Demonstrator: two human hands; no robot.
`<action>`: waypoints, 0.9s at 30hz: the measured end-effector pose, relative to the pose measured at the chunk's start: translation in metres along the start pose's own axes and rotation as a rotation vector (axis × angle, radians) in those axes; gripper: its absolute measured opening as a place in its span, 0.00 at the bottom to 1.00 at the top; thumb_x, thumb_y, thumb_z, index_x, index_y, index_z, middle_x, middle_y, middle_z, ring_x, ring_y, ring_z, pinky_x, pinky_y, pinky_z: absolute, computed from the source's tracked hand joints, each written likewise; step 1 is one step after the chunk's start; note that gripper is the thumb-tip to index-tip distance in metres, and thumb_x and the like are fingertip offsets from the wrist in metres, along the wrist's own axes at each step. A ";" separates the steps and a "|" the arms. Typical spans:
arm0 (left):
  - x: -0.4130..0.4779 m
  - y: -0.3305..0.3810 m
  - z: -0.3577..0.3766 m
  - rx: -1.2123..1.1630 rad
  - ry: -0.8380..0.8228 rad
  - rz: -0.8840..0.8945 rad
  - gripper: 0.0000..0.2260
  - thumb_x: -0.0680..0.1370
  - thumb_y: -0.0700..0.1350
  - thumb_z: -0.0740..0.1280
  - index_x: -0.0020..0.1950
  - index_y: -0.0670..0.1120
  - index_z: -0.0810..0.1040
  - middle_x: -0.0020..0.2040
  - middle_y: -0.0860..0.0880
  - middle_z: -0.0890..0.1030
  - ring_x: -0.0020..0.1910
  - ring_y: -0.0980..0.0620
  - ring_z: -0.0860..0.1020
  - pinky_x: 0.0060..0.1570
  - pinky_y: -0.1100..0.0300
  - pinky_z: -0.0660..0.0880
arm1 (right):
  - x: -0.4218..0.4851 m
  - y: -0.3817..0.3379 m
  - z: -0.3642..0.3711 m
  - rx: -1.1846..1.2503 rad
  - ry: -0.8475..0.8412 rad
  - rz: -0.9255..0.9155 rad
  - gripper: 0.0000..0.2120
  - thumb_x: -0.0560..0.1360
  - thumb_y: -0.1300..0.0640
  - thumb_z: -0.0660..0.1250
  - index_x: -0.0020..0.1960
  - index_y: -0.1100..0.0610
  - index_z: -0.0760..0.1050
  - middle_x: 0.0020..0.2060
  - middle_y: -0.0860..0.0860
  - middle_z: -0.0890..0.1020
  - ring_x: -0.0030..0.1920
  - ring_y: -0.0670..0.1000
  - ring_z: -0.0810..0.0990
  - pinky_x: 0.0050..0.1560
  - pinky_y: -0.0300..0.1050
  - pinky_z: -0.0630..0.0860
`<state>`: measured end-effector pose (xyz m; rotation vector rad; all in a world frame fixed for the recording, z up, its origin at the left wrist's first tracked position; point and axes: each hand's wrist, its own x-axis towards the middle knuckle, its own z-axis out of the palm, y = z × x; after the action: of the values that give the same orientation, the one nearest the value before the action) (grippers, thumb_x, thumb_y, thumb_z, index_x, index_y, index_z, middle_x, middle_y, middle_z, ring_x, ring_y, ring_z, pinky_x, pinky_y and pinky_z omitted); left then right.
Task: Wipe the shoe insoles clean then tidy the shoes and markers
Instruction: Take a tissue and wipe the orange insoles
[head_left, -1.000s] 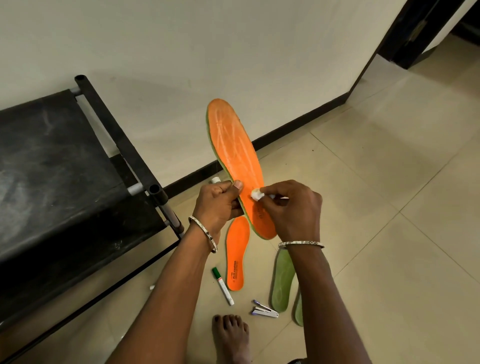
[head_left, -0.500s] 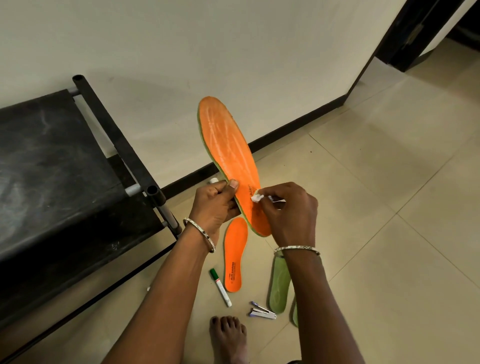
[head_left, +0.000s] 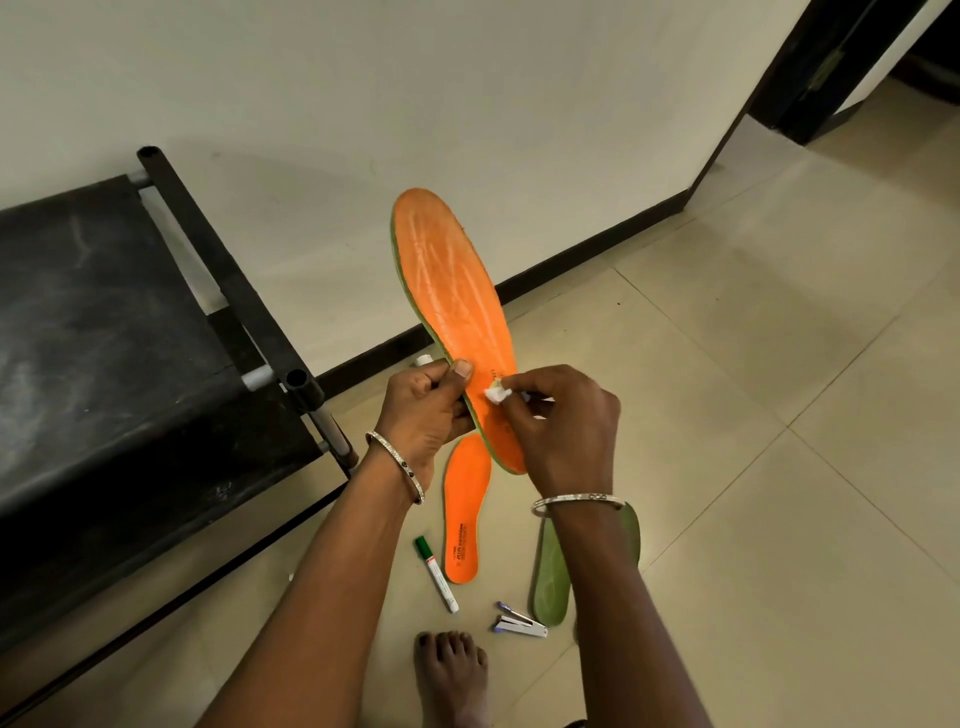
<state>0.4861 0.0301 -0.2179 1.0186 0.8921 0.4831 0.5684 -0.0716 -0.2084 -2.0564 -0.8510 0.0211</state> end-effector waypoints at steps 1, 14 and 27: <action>0.000 -0.001 0.001 0.005 -0.005 0.008 0.09 0.82 0.43 0.65 0.48 0.42 0.83 0.42 0.46 0.87 0.42 0.50 0.86 0.39 0.60 0.81 | -0.001 -0.006 0.003 0.002 -0.007 -0.030 0.02 0.70 0.56 0.76 0.42 0.52 0.86 0.38 0.48 0.85 0.38 0.48 0.82 0.42 0.47 0.80; -0.001 0.001 -0.001 0.005 -0.020 -0.010 0.08 0.82 0.44 0.65 0.49 0.43 0.83 0.44 0.46 0.87 0.42 0.51 0.86 0.39 0.60 0.81 | 0.002 -0.001 0.000 -0.088 0.006 0.056 0.05 0.71 0.61 0.74 0.44 0.53 0.86 0.40 0.49 0.86 0.40 0.49 0.83 0.47 0.50 0.81; 0.000 0.002 0.000 0.107 -0.045 -0.003 0.10 0.82 0.44 0.66 0.50 0.41 0.84 0.44 0.44 0.86 0.41 0.49 0.85 0.39 0.58 0.82 | 0.006 0.002 -0.002 0.060 0.062 0.038 0.06 0.70 0.62 0.76 0.46 0.53 0.85 0.41 0.48 0.85 0.39 0.42 0.79 0.42 0.26 0.73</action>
<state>0.4862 0.0315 -0.2163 1.1217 0.8861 0.4117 0.5748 -0.0704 -0.2068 -2.0068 -0.7644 0.0043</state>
